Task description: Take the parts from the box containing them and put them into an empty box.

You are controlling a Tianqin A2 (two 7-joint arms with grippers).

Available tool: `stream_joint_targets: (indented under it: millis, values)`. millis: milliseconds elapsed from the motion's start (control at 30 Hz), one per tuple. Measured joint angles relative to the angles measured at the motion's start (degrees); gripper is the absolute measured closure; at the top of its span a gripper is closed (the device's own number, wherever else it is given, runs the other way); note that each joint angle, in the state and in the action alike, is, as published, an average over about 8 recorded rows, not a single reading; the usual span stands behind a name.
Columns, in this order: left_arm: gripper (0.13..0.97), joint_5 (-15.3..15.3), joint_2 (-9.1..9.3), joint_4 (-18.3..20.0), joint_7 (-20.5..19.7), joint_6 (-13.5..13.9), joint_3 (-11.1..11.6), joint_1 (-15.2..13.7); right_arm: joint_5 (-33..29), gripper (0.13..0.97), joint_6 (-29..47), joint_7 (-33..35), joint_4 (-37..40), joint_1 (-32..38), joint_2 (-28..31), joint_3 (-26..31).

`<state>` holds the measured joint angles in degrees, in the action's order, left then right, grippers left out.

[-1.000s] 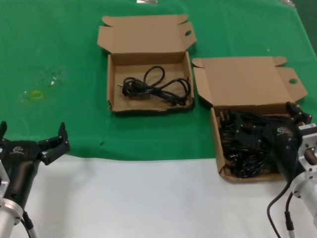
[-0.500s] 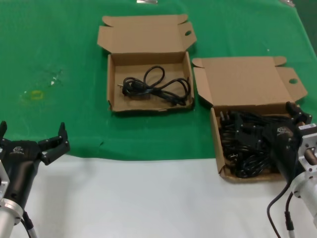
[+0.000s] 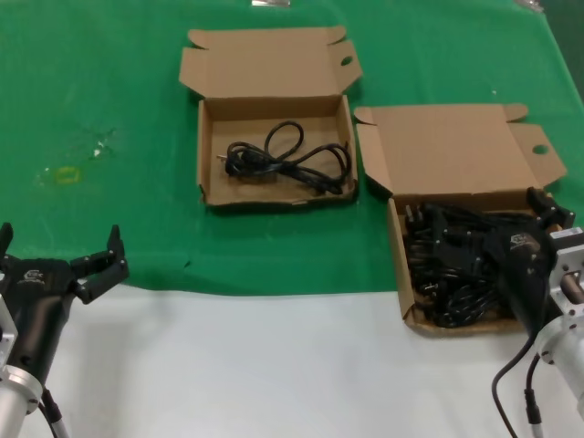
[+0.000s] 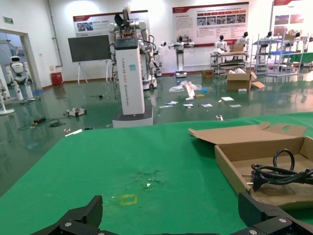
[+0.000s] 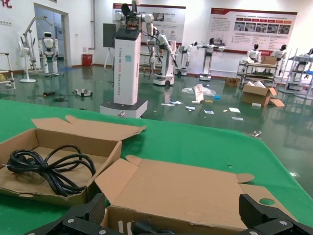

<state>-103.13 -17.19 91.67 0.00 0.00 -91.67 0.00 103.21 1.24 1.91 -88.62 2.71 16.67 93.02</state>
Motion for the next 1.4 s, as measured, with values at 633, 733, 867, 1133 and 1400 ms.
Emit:
stream_joint_targets:
  millis: [633, 733, 867, 1133, 1400]
  values:
    - [0.132, 0.0, 0.00, 0.0, 0.0, 0.0, 0.0, 0.0, 0.0, 0.129, 0.0, 0.0, 0.0, 0.0, 0.0, 0.0]
    - [0.132, 0.0, 0.00, 0.0, 0.0, 0.0, 0.0, 0.0, 0.0, 0.129, 0.0, 0.0, 0.0, 0.0, 0.0, 0.0]
    - [0.132, 0.0, 0.00, 0.0, 0.0, 0.0, 0.0, 0.0, 0.0, 0.129, 0.0, 0.0, 0.0, 0.0, 0.0, 0.0]
    - [0.132, 0.0, 0.00, 0.0, 0.0, 0.0, 0.0, 0.0, 0.0, 0.129, 0.0, 0.0, 0.0, 0.0, 0.0, 0.0]
    - [0.132, 0.0, 0.00, 0.0, 0.0, 0.0, 0.0, 0.0, 0.0, 0.129, 0.0, 0.0, 0.0, 0.0, 0.0, 0.0]
